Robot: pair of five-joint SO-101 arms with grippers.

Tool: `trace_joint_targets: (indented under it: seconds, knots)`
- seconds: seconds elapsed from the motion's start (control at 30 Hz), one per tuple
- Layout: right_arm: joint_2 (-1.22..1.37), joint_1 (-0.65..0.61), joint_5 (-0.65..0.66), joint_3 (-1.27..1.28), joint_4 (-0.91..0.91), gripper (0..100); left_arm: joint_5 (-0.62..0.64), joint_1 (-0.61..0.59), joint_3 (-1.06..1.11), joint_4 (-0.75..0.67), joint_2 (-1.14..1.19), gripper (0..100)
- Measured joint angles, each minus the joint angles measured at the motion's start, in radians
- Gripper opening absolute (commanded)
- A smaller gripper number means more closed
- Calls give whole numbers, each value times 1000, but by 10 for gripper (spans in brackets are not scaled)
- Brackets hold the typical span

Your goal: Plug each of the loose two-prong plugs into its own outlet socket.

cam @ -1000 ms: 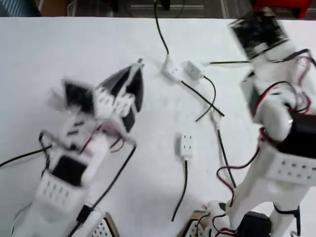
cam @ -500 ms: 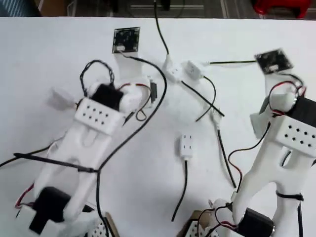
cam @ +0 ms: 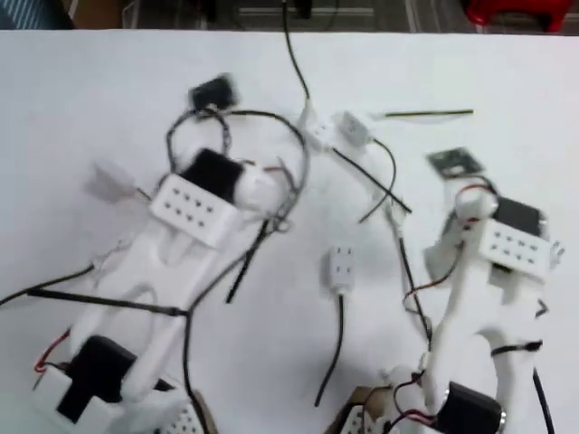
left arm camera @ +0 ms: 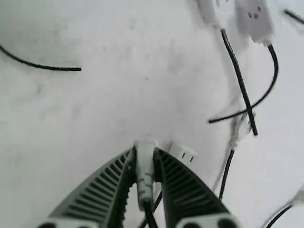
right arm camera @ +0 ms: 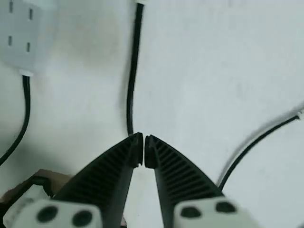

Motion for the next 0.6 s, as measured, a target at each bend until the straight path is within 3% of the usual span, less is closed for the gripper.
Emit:
trace_joint_targets:
  seconds: [0.1,0.23,0.43,0.6]
  knots:
    - [0,-103,-23,12,-6,77,117,-61,0,6,0,24]
    - [0,-239,-199,12,-23,191,218,-132,0,28,0,24]
    - [0,-494,-416,12,-112,190,235,-255,0,32,0,24]
    - [61,-571,-565,37,-244,190,235,-325,0,52,0,24]
